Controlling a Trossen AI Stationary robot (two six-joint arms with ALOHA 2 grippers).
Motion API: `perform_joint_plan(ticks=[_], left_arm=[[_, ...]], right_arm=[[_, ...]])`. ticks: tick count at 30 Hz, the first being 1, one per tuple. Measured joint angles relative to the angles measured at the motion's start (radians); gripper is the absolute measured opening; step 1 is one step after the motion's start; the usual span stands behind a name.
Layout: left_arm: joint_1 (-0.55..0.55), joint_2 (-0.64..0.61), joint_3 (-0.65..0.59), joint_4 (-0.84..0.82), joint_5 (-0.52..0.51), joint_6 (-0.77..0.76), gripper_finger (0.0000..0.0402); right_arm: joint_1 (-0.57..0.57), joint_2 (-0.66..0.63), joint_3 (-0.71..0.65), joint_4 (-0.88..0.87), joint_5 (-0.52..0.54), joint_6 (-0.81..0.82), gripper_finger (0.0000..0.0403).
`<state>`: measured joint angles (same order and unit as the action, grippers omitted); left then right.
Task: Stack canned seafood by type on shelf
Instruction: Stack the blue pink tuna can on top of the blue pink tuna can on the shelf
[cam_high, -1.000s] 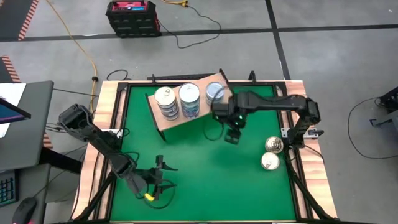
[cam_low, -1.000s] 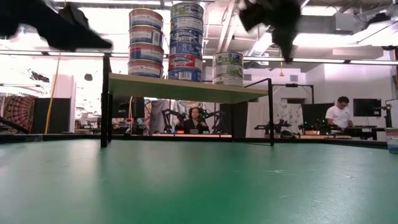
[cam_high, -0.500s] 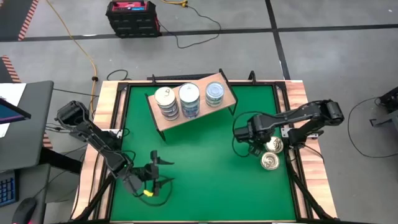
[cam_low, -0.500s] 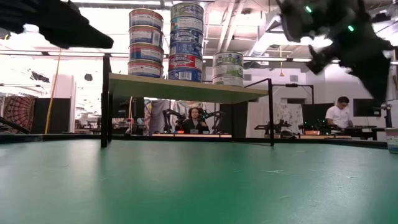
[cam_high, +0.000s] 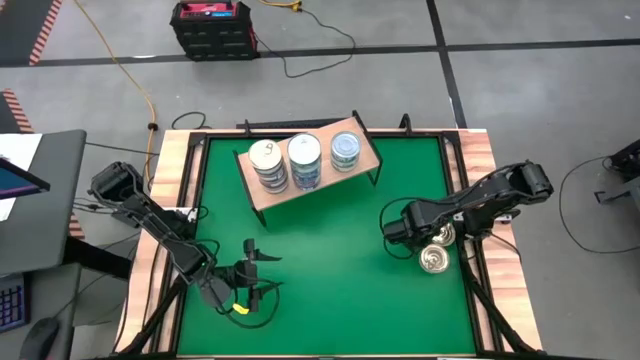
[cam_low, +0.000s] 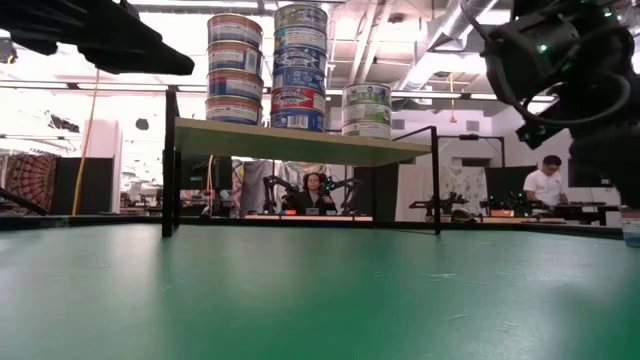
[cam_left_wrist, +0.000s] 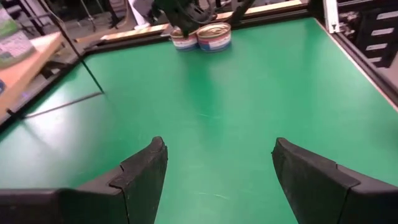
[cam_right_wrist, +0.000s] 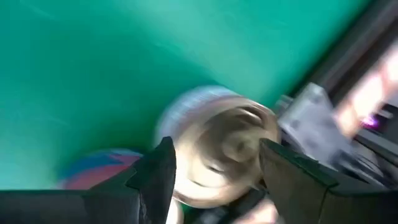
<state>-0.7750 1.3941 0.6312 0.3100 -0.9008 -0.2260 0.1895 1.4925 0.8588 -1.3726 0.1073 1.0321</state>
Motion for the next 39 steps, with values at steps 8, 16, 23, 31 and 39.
perform_joint_plan(ticks=[8, 16, 23, 31, 39], left_arm=[[0.004, 0.000, 0.000, -0.001, -0.031, 0.066, 0.0277], [0.020, 0.000, 0.000, 0.004, -0.103, 0.131, 0.0277], [0.054, 0.000, 0.000, 0.011, -0.068, 0.162, 0.0277], [0.070, 0.000, 0.000, 0.031, -0.063, 0.204, 0.0277], [0.071, 0.000, 0.000, 0.044, -0.047, 0.208, 0.0277]], right_arm=[[0.023, 0.043, -0.015, 0.034, 0.000, 0.049, 0.0259], [0.033, 0.049, -0.008, 0.226, -0.037, 0.091, 0.0259], [0.058, 0.050, 0.001, 0.387, -0.045, 0.137, 0.0259], [0.084, 0.051, 0.024, 0.679, 0.009, 0.068, 0.0259], [0.101, 0.051, 0.230, 0.509, 0.205, -0.103, 0.0259]])
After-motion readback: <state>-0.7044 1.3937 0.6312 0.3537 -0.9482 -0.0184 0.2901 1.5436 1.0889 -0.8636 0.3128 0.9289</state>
